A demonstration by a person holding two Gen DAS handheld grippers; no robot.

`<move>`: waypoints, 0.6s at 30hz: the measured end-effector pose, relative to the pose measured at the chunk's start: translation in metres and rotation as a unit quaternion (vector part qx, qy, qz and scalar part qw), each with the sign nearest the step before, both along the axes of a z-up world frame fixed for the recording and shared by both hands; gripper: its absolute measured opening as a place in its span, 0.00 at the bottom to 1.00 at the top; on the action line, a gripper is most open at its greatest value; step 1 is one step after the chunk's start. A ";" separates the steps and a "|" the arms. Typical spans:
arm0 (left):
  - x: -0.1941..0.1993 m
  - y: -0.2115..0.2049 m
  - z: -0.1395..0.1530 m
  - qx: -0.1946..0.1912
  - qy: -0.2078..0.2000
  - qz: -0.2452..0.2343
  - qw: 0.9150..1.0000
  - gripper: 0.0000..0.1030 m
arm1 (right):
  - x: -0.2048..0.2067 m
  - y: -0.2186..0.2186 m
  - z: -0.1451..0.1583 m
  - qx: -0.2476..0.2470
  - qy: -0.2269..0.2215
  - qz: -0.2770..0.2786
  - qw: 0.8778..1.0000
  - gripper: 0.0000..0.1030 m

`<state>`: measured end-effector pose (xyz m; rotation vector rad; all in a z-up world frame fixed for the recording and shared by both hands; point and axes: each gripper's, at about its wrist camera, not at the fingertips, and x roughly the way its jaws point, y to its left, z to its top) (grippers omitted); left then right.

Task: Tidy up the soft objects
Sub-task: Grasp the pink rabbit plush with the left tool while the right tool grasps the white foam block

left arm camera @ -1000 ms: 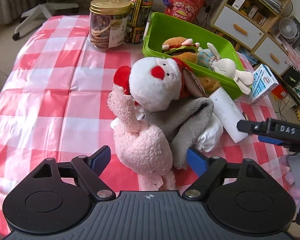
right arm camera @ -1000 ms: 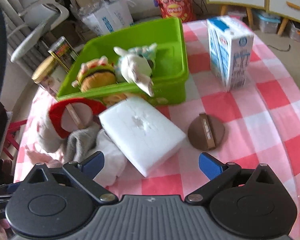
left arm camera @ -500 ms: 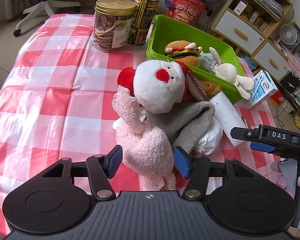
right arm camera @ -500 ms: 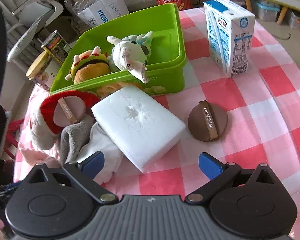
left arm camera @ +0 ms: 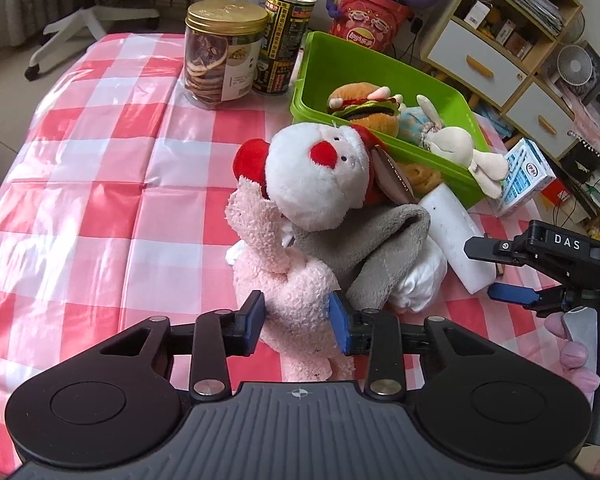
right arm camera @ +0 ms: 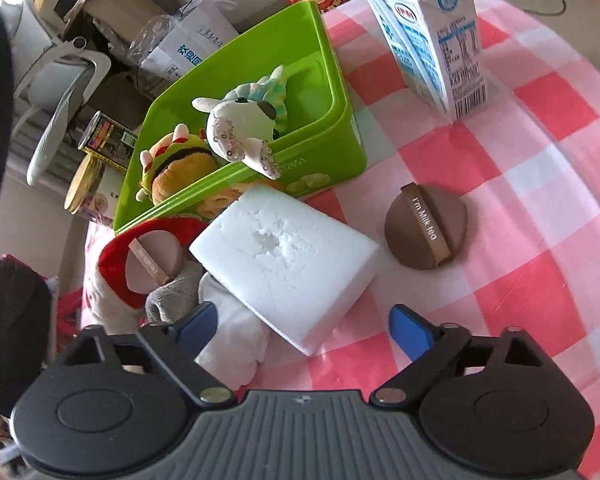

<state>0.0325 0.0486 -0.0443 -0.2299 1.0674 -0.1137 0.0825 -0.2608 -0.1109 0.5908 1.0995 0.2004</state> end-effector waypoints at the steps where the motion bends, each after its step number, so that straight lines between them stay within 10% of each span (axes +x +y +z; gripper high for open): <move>1: 0.000 0.000 -0.001 0.001 0.001 -0.001 1.000 0.40 | -0.001 -0.001 -0.001 0.004 0.000 -0.002 1.000 0.61; 7: 0.002 0.000 -0.004 0.001 0.003 0.000 1.000 0.43 | -0.001 -0.003 -0.005 0.028 0.005 -0.012 1.000 0.42; 18: 0.004 -0.001 -0.006 -0.006 -0.001 -0.003 1.000 0.39 | -0.001 -0.008 -0.007 0.049 -0.001 -0.028 0.998 0.39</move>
